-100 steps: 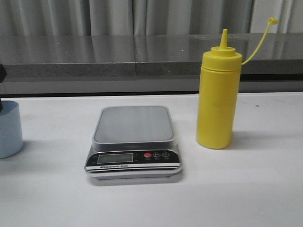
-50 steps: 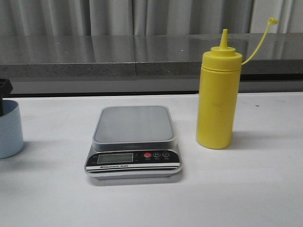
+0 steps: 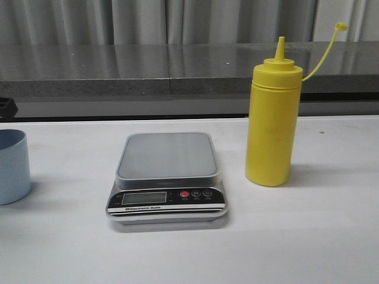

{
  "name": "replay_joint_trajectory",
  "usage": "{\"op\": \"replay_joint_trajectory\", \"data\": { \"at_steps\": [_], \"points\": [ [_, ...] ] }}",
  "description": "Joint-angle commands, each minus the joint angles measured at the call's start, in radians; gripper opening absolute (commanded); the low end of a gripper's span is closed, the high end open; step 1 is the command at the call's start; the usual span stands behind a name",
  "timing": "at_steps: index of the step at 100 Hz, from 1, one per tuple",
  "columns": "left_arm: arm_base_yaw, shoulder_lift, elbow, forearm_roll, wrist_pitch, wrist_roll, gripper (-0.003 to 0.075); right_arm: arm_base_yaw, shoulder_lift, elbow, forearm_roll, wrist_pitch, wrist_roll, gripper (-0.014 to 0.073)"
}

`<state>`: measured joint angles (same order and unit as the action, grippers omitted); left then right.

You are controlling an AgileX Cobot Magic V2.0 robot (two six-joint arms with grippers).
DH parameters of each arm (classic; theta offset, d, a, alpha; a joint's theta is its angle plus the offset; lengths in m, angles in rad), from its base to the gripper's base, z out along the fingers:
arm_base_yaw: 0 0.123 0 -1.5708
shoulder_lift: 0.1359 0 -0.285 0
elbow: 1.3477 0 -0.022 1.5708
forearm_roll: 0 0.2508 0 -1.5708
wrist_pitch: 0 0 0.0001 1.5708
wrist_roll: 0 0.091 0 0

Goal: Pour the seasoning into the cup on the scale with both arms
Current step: 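Grasp the light blue cup with the left gripper and lift it, then carry the cup over the scale and lower it onto the platform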

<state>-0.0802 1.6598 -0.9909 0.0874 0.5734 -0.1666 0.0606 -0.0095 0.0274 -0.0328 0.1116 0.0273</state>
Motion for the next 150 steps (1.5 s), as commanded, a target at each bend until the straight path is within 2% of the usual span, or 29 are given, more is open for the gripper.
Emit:
{"op": "replay_joint_trajectory", "data": {
  "at_steps": [1,16,33,52,78,109,135,150],
  "points": [
    [0.001,-0.048,-0.032,-0.005,-0.022,-0.013,-0.002,-0.005,-0.021,-0.021,0.0,-0.084,-0.005,-0.0067],
    [-0.001,-0.081,-0.083,-0.037,0.034,-0.013,-0.002,-0.005,-0.021,-0.021,0.0,-0.084,-0.005,-0.0067],
    [-0.016,-0.11,-0.198,-0.087,0.167,-0.002,-0.002,-0.005,-0.021,-0.021,0.0,-0.084,-0.005,-0.0067],
    [-0.086,-0.11,-0.333,-0.179,0.28,0.072,-0.002,-0.005,-0.021,-0.021,0.0,-0.084,-0.005,-0.0067],
    [-0.222,-0.078,-0.44,-0.218,0.282,0.079,-0.002,-0.005,-0.021,-0.021,0.0,-0.084,-0.005,-0.0067],
    [-0.364,0.088,-0.567,-0.219,0.274,0.079,-0.002,-0.005,-0.021,-0.021,0.0,-0.084,-0.005,-0.0067],
    [-0.417,0.218,-0.665,-0.215,0.278,0.079,-0.002,-0.005,-0.021,-0.021,0.0,-0.084,-0.005,-0.0067],
    [-0.429,0.245,-0.671,-0.199,0.28,0.079,-0.002,-0.005,-0.021,-0.021,0.0,-0.084,-0.005,-0.0067]
  ]
}}
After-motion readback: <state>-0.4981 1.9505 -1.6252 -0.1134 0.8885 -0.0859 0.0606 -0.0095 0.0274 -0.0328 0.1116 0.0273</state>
